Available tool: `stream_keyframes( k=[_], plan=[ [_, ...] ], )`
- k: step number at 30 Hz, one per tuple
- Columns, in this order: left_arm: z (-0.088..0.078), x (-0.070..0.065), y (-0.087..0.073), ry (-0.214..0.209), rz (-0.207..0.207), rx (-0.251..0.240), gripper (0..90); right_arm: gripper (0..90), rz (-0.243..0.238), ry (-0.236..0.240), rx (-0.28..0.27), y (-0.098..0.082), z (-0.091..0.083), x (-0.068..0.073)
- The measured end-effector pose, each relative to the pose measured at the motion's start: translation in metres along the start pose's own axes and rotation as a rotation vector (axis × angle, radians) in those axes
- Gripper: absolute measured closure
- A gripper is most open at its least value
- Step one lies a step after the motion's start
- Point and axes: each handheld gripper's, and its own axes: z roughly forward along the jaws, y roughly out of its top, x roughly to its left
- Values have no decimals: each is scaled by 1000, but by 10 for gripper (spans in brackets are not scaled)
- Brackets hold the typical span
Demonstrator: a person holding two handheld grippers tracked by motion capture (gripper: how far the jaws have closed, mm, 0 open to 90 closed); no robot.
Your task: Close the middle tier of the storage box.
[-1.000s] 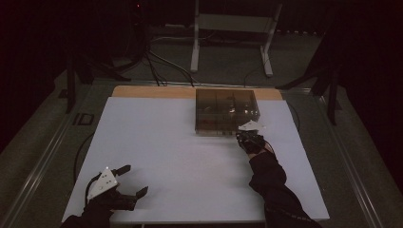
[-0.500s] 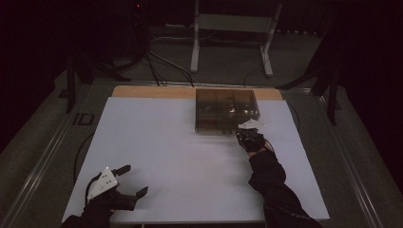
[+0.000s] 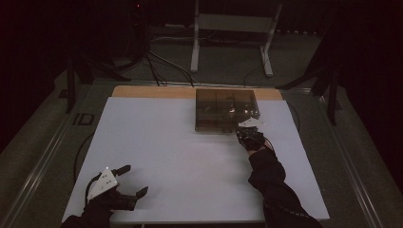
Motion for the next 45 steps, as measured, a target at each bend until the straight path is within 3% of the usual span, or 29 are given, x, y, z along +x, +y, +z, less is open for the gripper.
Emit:
stream_keyframes(
  k=[45],
  plan=[
    [0,0,0,1,-3,-2,22,900,9,-12,8,9,10,-3]
  ],
)
